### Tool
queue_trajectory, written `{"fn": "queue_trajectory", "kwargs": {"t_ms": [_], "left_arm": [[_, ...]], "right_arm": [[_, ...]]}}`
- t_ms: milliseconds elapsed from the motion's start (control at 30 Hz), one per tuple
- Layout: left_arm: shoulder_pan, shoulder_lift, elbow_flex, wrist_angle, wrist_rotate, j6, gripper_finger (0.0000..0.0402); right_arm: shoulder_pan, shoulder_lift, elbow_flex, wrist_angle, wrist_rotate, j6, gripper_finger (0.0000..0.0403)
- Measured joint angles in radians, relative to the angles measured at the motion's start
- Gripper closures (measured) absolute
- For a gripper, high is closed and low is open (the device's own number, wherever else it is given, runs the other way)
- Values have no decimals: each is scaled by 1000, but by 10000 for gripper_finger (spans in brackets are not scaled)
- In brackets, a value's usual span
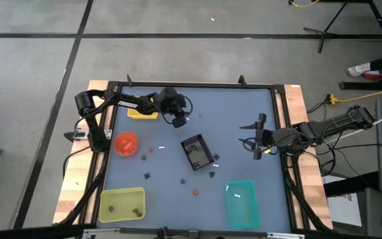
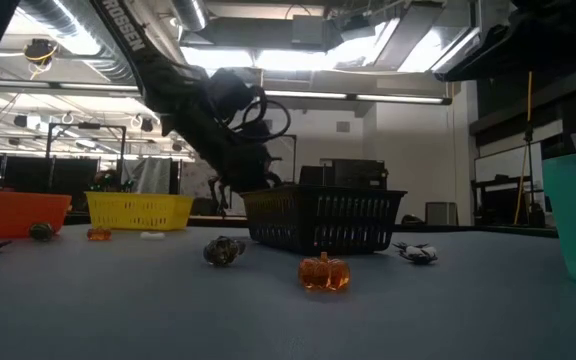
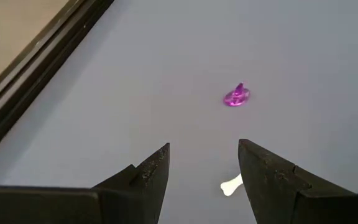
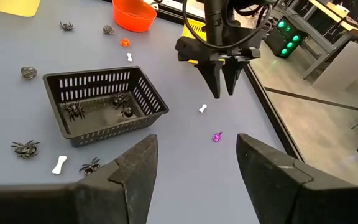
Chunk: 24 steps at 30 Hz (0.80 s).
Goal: Sort Halloween decoration
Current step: Put the white bone toy into the green bin
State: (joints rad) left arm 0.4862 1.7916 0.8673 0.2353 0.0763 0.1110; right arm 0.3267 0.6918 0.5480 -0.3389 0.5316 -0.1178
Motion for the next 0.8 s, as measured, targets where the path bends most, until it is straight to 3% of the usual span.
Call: {"fn": "queue_trajectory", "kwargs": {"t_ms": [300, 667, 800], "left_arm": [[-19, 39, 0, 2, 79, 105, 227], [-27, 84, 0, -6, 12, 135, 228], [-19, 83, 0, -16, 43, 134, 228]], "right_arm": [[0, 0, 0, 0, 0, 5, 187], [0, 0, 0, 0, 0, 32, 188], [0, 0, 0, 0, 0, 38, 188]]}}
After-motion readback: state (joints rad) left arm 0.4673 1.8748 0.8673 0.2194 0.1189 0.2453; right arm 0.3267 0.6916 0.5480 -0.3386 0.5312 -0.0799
